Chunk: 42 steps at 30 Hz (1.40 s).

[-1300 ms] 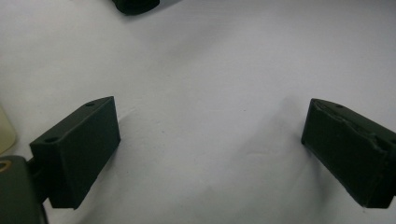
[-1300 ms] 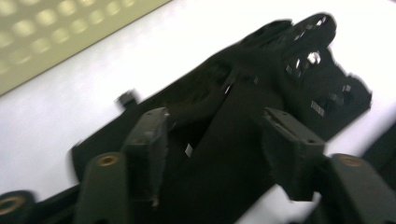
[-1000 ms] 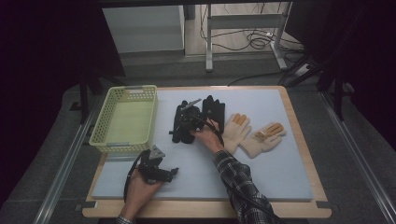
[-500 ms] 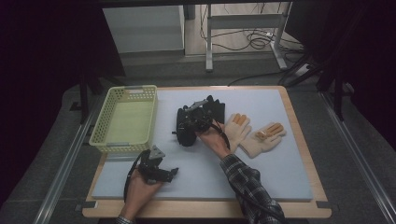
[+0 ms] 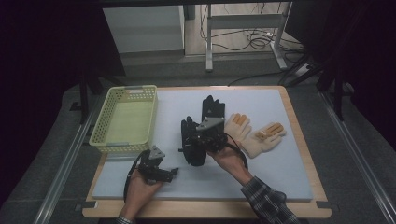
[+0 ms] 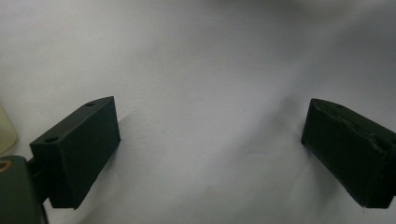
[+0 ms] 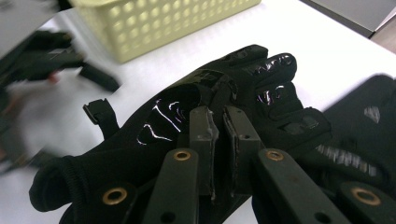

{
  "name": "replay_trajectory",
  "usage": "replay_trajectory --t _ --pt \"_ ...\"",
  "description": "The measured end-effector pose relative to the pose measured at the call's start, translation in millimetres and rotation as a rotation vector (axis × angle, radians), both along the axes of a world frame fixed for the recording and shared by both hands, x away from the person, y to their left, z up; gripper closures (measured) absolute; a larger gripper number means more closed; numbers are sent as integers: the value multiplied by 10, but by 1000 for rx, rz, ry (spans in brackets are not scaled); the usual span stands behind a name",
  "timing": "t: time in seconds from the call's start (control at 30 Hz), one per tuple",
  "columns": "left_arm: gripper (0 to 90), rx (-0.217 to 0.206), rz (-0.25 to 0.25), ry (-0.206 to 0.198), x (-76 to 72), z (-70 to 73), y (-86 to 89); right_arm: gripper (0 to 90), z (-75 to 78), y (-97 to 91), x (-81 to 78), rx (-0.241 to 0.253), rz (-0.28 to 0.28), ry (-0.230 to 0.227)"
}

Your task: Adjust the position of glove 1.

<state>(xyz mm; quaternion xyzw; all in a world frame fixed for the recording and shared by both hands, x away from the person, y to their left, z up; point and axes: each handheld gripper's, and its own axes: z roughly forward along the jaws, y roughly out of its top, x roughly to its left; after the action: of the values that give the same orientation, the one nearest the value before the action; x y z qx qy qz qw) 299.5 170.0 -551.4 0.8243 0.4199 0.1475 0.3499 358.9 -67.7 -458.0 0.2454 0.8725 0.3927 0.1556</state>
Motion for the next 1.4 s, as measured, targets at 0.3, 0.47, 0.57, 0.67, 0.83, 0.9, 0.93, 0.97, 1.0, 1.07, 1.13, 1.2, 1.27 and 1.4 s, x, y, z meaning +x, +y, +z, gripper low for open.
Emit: replay_trajectory --t 0.3,0.47,0.57,0.67,0.83,0.9,0.93,0.97,1.0,1.07,1.13,1.2,1.27,1.4 --pt "44 -2 1 1 -1 -1 -1 802 -375 -226 -398 -36 -5 58" --pt "44 3 -3 1 -1 1 2 511 -554 -255 -417 -34 2 93" --pt "44 2 -2 1 -1 1 2 501 -494 -386 -414 4 -26 94" --pt "44 3 -3 1 -1 1 2 636 -449 -549 -428 0 -44 92" --pt "44 3 -2 1 -1 0 2 791 -580 -695 -453 -29 -35 125" --pt "44 3 -3 0 -1 1 2 800 -657 -685 -471 -27 -16 136" --pt "44 3 -3 0 -1 1 2 809 -689 -668 -484 -23 -5 138" --pt "44 3 -3 0 -1 1 2 822 -711 -646 -502 -16 -1 131" --pt "44 3 -3 0 -1 1 2 821 -720 -629 -515 -8 4 123" --pt "44 3 -3 0 -1 0 2 821 -723 -602 -521 -5 16 129" --pt "44 3 -3 0 -1 1 2 817 -701 -592 -519 -15 27 125" --pt "44 3 -3 0 -2 1 2 814 -678 -609 -502 -12 20 115" --pt "44 3 -3 0 -2 1 2 775 -617 -661 -435 9 9 104" --pt "44 0 1 -1 -2 -1 0 693 -504 -730 -181 9 -15 81"
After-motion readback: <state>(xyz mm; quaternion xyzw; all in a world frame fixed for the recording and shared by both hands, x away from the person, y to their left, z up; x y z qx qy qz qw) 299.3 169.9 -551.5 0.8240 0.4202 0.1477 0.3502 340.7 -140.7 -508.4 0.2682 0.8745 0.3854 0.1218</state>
